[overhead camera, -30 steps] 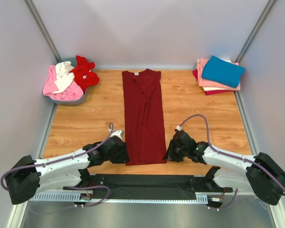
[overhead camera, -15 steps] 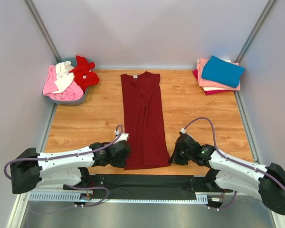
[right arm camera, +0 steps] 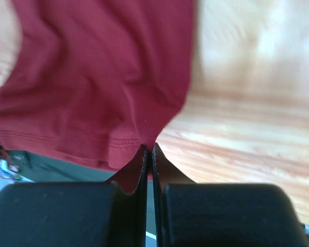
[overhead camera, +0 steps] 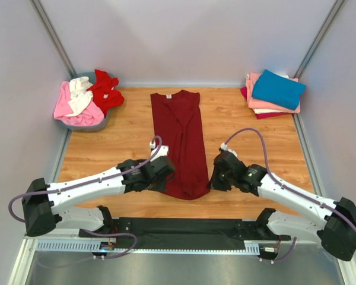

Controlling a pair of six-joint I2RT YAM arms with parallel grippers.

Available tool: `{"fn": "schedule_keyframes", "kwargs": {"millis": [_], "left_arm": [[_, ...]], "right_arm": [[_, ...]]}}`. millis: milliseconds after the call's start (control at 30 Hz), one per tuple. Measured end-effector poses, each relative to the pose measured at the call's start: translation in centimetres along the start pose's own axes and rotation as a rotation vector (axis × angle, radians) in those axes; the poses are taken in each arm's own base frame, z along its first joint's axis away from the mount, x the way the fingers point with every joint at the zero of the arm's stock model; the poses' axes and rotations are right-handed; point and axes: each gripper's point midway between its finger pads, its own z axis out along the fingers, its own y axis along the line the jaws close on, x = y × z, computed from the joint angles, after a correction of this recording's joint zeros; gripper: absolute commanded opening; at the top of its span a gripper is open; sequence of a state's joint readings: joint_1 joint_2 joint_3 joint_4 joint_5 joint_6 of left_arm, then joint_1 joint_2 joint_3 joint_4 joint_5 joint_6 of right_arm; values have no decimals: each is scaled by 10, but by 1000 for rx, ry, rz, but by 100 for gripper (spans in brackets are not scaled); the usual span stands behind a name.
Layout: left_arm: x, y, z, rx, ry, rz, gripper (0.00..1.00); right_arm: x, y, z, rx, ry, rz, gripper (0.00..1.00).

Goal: Fold and stack the t-shirts
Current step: Fold the tshirt

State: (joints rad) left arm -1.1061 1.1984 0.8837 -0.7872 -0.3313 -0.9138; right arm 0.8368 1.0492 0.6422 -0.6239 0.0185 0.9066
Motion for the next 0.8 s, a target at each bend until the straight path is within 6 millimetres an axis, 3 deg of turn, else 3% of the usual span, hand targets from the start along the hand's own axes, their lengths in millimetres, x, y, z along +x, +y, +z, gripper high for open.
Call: {"fn": "schedule_keyframes", "kwargs": {"millis": [300,800], "left_arm": [[-73,12,-1,-64,-80,-4,0],[-170,50,33,-169,-96,-15,0]], "right_arm": [[-87,40,-20,-11,-156,-49,0],[-185,44,21,91,-169,-73,1]]}}
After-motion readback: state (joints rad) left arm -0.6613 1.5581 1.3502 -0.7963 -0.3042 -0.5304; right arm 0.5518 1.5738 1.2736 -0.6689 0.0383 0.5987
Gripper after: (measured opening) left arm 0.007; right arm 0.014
